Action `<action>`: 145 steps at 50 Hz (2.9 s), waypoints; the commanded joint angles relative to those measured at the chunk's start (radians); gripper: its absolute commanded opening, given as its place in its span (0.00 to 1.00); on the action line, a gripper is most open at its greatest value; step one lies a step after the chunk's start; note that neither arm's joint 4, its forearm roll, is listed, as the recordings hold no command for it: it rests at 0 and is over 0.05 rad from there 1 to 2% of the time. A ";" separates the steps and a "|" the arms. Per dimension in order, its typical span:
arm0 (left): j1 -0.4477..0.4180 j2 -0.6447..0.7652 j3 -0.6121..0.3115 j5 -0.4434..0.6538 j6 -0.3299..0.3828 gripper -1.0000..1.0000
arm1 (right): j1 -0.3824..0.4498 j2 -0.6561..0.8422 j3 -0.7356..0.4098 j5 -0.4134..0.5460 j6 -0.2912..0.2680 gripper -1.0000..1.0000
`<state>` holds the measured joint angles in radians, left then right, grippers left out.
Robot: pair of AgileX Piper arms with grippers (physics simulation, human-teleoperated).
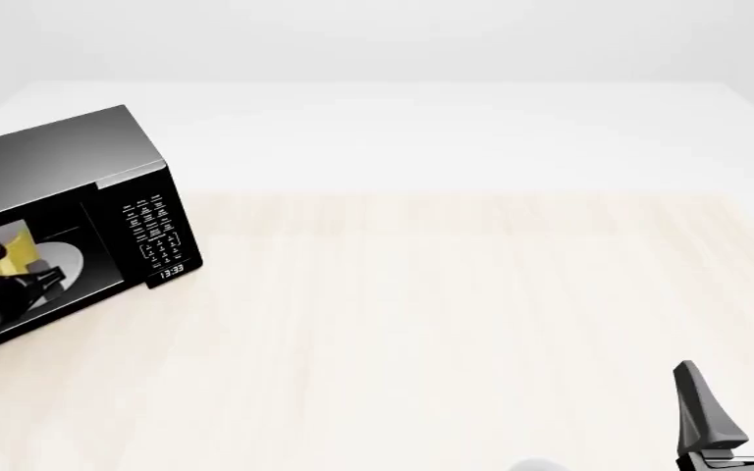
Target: Put the yellow and white mug in the microwave and close it.
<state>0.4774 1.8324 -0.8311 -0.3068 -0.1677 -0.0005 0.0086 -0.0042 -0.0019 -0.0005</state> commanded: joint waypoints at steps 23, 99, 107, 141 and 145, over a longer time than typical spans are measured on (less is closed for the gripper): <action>0.018 -0.252 0.192 -0.005 0.020 1.00 | 0.000 0.000 0.000 0.000 0.000 1.00; -0.063 -1.034 0.214 0.515 -0.027 1.00 | 0.000 0.000 0.000 0.000 0.000 1.00; -0.064 -1.128 0.150 0.629 -0.019 1.00 | 0.000 0.000 0.000 0.000 0.000 1.00; 0.067 -1.208 -0.144 0.897 0.011 1.00 | 0.000 0.000 0.000 0.000 0.000 1.00; 0.087 -1.203 -0.150 0.903 0.013 1.00 | 0.000 0.000 0.000 0.000 0.000 1.00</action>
<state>0.5175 0.6342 -0.9334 0.5564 -0.1571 -0.0005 0.0086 -0.0043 -0.0019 -0.0005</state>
